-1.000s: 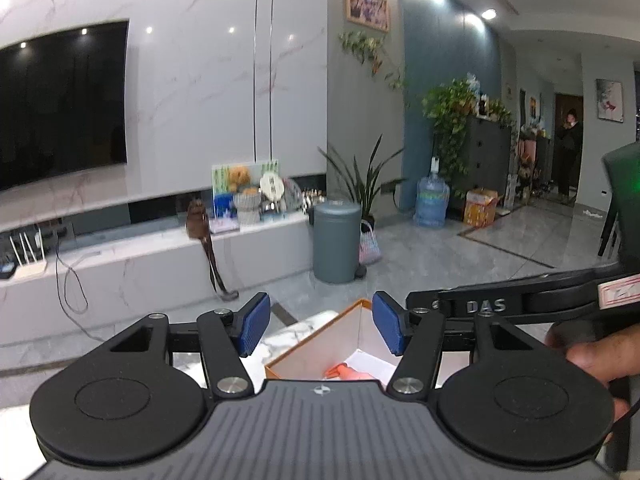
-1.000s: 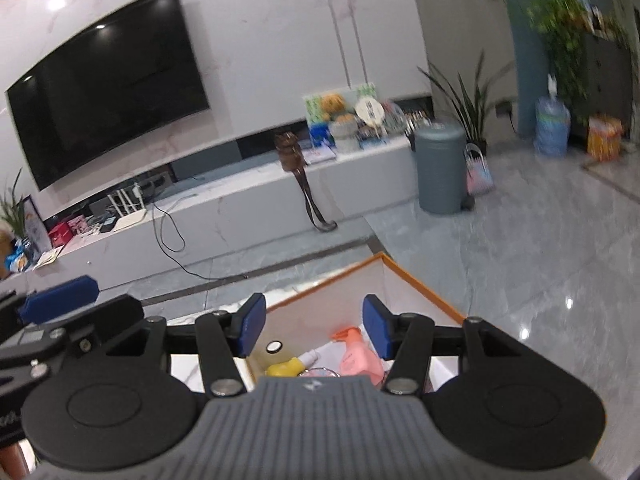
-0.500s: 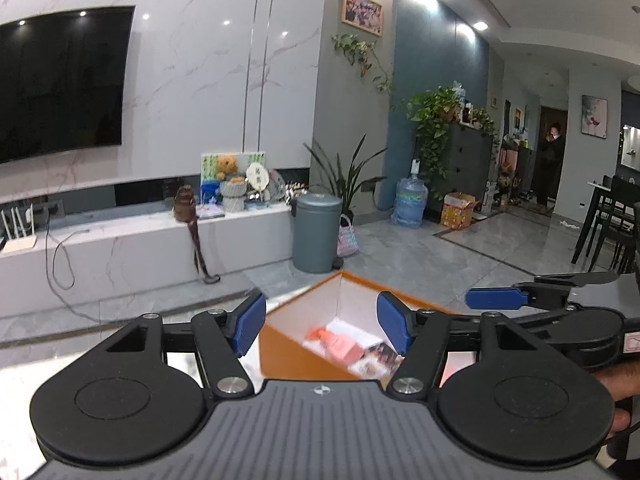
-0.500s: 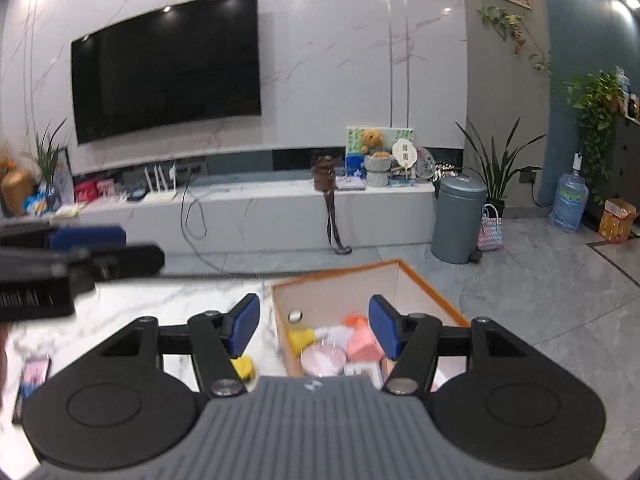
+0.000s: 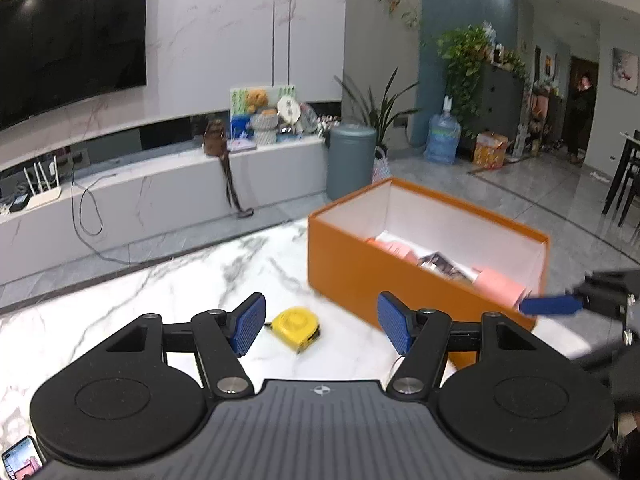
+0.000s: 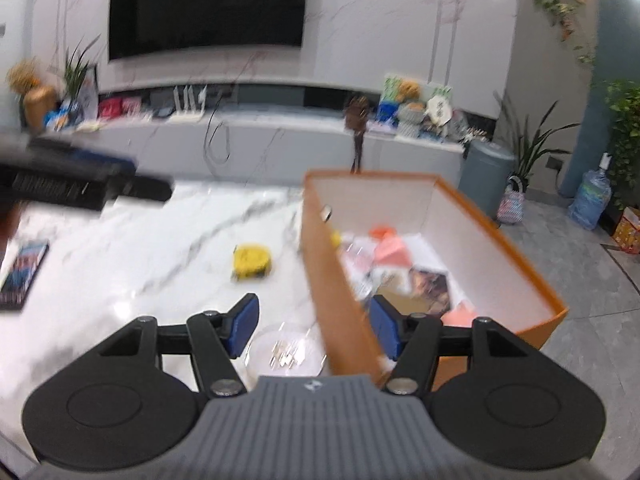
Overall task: Organize rigid objects
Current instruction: 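Raise both open tools and move back toward the yellow tape measure, then grasp the yellow tape measure with the left tool while the right tool grasps the white compact tin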
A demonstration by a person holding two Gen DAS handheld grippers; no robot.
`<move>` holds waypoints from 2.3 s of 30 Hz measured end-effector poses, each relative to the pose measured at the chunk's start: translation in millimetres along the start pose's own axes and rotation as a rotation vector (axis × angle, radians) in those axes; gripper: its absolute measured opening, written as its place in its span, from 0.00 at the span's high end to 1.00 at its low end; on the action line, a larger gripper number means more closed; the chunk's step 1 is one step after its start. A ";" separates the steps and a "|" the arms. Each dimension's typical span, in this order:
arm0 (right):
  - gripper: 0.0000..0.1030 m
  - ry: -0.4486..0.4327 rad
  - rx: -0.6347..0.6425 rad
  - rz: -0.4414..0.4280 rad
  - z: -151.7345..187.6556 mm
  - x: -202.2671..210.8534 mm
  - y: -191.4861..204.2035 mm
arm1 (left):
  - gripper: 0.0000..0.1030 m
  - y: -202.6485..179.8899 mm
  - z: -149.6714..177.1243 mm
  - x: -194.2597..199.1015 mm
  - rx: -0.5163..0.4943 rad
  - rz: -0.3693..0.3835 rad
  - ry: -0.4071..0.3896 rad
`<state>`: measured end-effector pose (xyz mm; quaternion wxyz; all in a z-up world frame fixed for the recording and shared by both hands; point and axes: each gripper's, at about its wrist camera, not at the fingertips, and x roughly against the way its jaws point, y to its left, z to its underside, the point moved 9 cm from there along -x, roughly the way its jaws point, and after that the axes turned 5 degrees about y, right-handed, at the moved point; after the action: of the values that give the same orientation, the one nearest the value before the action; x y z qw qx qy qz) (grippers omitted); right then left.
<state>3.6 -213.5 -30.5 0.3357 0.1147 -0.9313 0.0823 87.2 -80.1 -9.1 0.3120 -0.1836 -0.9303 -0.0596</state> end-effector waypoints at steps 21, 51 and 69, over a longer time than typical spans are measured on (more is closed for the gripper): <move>0.34 0.139 -0.104 0.072 75.4 -85.9 52.4 | 0.25 9.3 36.9 -92.5 -0.164 -0.010 0.176; 0.21 0.106 -0.335 0.121 68.4 -117.5 35.2 | 0.18 26.5 44.9 -181.4 -0.163 0.074 0.253; 0.27 0.114 -0.303 0.055 63.6 -116.0 41.3 | 0.32 12.2 36.5 -165.5 -0.221 0.083 0.306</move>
<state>40.7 -170.2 -156.7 0.3992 0.0325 -0.9153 -0.0434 193.5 -110.9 -138.0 0.4297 -0.2440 -0.8514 -0.1758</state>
